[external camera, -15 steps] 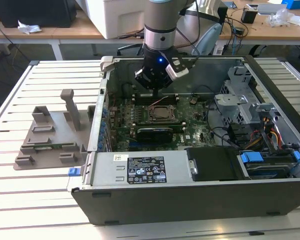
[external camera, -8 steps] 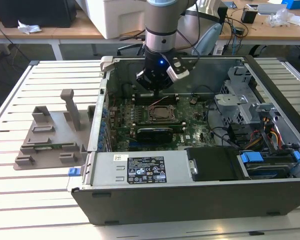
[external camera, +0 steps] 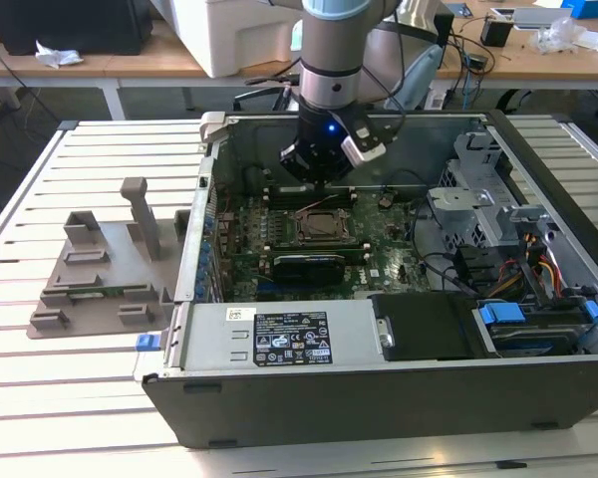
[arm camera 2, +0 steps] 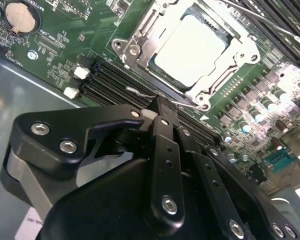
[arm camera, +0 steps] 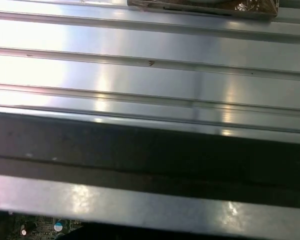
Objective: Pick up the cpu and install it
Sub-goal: 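Install the first cpu locking lever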
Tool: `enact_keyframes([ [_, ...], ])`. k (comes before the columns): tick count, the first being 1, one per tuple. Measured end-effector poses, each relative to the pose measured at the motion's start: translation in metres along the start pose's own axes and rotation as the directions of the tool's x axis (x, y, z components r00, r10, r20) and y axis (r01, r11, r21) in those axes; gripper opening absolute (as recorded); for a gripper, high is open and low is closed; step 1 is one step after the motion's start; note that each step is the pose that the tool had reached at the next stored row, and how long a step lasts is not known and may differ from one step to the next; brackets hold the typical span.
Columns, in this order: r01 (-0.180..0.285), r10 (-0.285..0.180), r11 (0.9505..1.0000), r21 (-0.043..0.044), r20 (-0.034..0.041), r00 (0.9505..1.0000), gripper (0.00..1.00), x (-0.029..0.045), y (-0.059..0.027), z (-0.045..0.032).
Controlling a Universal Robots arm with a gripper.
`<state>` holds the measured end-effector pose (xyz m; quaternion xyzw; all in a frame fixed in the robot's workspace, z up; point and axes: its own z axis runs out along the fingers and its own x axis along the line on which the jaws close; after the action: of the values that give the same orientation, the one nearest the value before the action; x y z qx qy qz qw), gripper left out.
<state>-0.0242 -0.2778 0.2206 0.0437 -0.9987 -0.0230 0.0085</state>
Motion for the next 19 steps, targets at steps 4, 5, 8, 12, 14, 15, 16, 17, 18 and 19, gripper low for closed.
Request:
enact_keyframes([
  [4, 0.000, 0.000, 1.0000, 0.0019, -0.0004, 1.0000, 0.11, -0.0056, -0.0008, 0.0053],
  [5, 0.000, 0.000, 1.0000, 0.0020, -0.0005, 1.0000, 0.11, -0.0067, -0.0009, 0.0059],
  [8, 0.000, 0.000, 1.0000, 0.0027, -0.0007, 1.0000, 0.11, -0.0130, -0.0015, 0.0091],
  [12, 0.000, 0.000, 1.0000, 0.0038, -0.0011, 1.0000, 0.11, -0.0165, -0.0020, 0.0122],
  [14, 0.000, 0.000, 1.0000, 0.0047, -0.0012, 1.0000, 0.11, -0.0170, -0.0022, 0.0131],
  [15, 0.000, 0.000, 1.0000, 0.0061, -0.0014, 1.0000, 0.11, -0.0171, -0.0026, 0.0136],
  [16, 0.000, 0.000, 1.0000, 0.0078, -0.0014, 1.0000, 0.11, -0.0173, -0.0033, 0.0144],
  [17, 0.000, 0.000, 1.0000, 0.0092, -0.0015, 1.0000, 0.11, -0.0174, -0.0036, 0.0151],
  [18, 0.000, 0.000, 0.9999, 0.0106, -0.0018, 1.0000, 0.11, -0.0174, -0.0038, 0.0154],
  [19, 0.000, 0.000, 0.9999, 0.0122, -0.0021, 1.0000, 0.11, -0.0175, -0.0040, 0.0160],
])
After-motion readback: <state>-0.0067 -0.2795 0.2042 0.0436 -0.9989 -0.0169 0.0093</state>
